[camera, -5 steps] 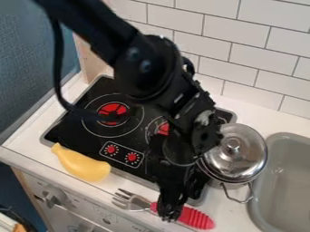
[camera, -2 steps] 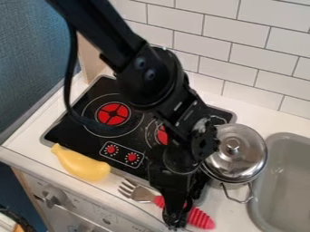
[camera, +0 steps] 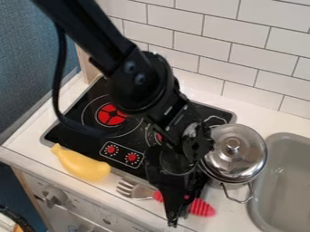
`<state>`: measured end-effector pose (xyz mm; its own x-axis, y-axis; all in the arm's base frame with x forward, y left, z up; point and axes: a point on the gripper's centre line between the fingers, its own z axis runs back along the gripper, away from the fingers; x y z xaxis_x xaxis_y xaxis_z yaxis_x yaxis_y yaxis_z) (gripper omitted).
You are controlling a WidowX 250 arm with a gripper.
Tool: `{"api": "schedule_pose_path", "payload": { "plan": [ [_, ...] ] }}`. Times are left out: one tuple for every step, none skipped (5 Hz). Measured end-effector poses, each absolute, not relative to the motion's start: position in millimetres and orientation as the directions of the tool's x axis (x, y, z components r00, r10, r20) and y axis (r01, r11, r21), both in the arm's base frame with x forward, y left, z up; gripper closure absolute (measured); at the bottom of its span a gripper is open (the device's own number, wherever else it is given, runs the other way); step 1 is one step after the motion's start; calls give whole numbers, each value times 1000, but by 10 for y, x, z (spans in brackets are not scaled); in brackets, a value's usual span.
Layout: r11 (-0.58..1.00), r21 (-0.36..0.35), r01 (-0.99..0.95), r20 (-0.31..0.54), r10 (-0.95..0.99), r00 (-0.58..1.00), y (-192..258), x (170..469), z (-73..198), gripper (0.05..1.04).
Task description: Move the red fork to the left upper burner
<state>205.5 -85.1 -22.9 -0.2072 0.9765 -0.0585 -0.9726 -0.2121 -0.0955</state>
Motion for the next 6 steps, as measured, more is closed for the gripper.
{"api": "schedule_pose_path", "payload": {
  "plan": [
    [-218,-89,-972,-65,975,-213,-769,2077,-200,700],
    [-175,-21,-984,-22,984,-174,-618,1911,-168,705],
    [-145,-31,-989,-51,988,-143,-646,1879,27,705],
    [-56,-61,-997,-115,992,-49,-651,1862,241,705],
    [-10,-69,-998,-129,992,-1,-687,1906,451,705],
    [-10,-67,-998,-153,988,1,-624,1993,563,705]
  ]
}}
